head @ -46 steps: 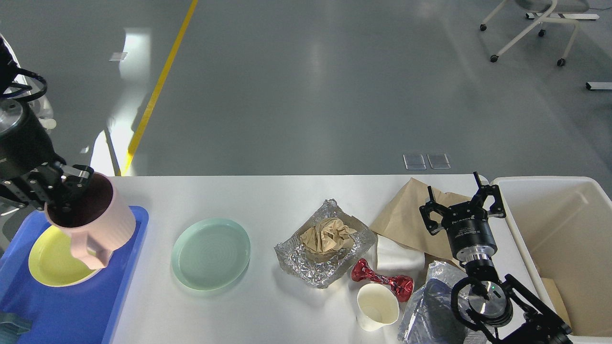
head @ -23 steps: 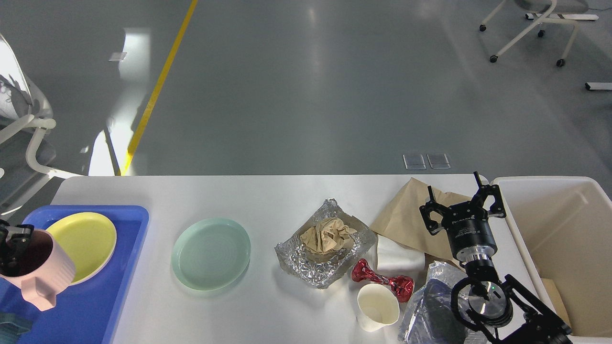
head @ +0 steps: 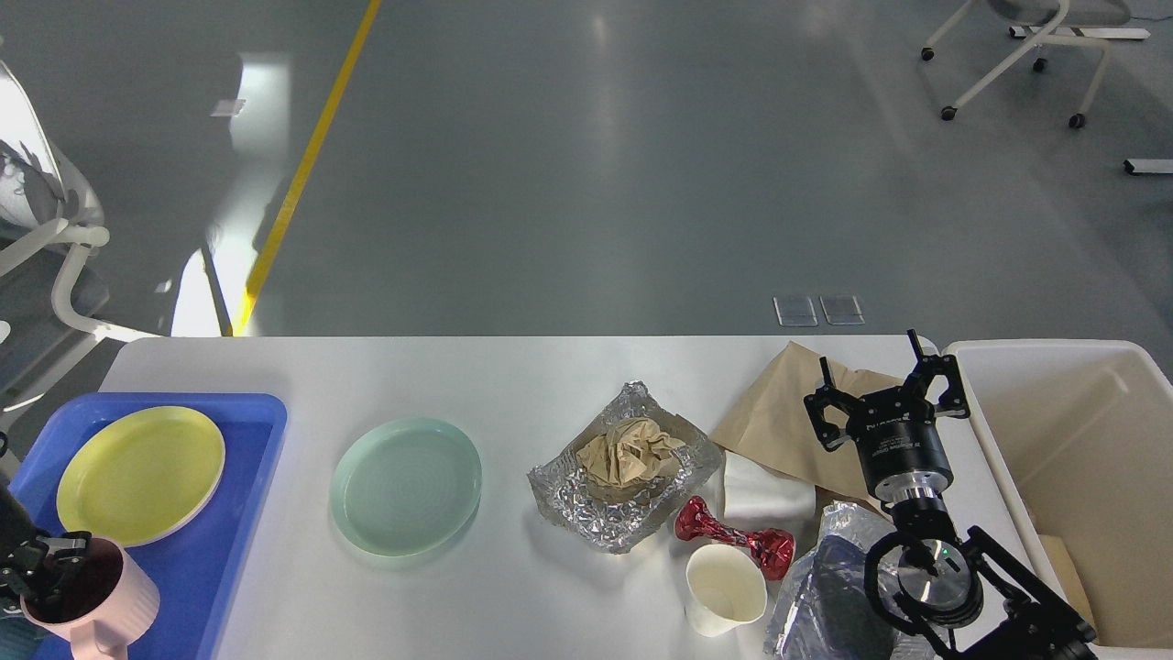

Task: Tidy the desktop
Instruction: 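Lower the pink mug into the blue tray and open the left gripper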

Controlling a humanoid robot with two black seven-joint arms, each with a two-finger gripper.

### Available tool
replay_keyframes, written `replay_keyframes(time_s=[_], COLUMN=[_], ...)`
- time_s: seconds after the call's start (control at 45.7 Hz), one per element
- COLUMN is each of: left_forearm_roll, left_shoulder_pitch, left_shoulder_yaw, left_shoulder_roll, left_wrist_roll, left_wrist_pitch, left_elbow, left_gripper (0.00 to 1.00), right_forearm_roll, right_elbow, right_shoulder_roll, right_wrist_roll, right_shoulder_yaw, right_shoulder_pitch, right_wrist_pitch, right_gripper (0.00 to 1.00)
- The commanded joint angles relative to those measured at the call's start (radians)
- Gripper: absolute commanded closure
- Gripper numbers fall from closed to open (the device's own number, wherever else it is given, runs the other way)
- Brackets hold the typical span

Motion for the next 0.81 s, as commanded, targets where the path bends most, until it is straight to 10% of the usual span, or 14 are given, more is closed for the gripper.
replay_keyframes(time_s=[0.0, 0.569, 0.787], left_forearm_roll=[0.012, 0.016, 0.001], left_shoulder_pitch=[0.056, 0.068, 0.076], left_shoulder_yaw=[-0.062, -0.097, -0.099], left_shoulder_roll=[0.000, 0.028, 0.028], left_wrist_roll=[0.000, 0.000, -0.014], left_wrist_pitch=[0.039, 0.041, 0.145], left_elbow=[0.000, -0.002, -0.006], left_gripper=[0.95, 0.94, 0.23], right_forearm_roll=[0.000, 0.000, 0.000], right_elbow=[0.000, 0.000, 0.000], right_shoulder_roll=[0.000, 0.000, 0.000], right_wrist_roll=[0.000, 0.000, 0.000], right_shoulder_yaw=[0.000, 0.000, 0.000], right_shoulder_pitch=[-0.001, -0.001, -0.001], right_wrist_pitch=[0.000, 0.000, 0.000], right_gripper=[0.00, 0.00, 0.00])
